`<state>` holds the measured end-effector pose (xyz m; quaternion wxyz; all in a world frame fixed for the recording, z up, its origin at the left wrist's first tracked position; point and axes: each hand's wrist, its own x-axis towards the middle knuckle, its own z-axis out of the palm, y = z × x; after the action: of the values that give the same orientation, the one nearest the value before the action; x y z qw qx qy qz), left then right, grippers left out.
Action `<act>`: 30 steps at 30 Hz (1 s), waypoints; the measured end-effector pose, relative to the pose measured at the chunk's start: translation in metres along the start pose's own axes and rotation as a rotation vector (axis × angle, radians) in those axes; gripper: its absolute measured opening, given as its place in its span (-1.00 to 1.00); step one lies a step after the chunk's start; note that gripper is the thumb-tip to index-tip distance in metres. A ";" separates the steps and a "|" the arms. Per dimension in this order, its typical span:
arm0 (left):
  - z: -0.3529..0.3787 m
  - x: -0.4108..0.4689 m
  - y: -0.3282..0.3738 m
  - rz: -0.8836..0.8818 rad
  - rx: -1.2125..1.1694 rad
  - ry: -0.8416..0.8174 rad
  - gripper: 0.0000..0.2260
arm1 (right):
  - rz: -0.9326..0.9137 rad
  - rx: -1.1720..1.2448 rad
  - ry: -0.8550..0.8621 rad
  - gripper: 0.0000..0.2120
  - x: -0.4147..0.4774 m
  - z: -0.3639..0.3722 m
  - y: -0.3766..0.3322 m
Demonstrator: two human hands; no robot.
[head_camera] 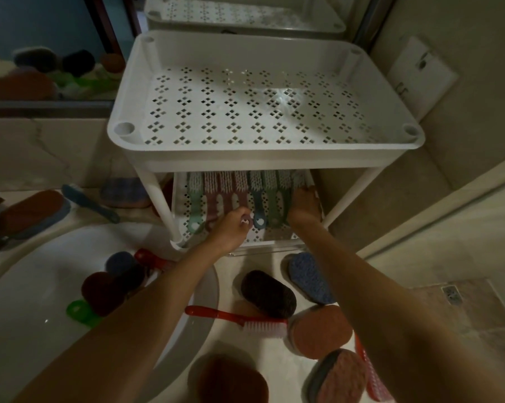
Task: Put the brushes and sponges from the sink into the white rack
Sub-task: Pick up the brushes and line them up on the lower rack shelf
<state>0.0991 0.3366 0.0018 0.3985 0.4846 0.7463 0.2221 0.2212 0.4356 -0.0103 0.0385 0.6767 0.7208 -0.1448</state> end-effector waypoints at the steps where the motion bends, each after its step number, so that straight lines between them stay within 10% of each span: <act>1: -0.001 -0.002 0.002 -0.003 -0.007 0.004 -0.69 | 0.004 -0.001 -0.004 -0.56 -0.002 0.000 0.001; 16: -0.042 -0.093 -0.018 -0.077 -0.240 0.337 -0.79 | -0.477 0.611 0.369 -0.79 -0.141 0.023 -0.045; 24: -0.093 -0.155 -0.113 -0.347 -0.407 0.540 -0.81 | -0.923 0.498 -0.106 -0.72 -0.210 0.072 -0.123; 30: -0.142 -0.160 -0.160 -0.441 -0.380 0.547 -0.78 | -0.724 0.457 -0.302 -0.78 -0.176 0.096 -0.203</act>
<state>-0.0688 0.1313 0.0305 0.3057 0.1533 0.8566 0.3864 0.0212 0.2321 -0.0260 -0.0603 0.3437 0.8469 -0.4013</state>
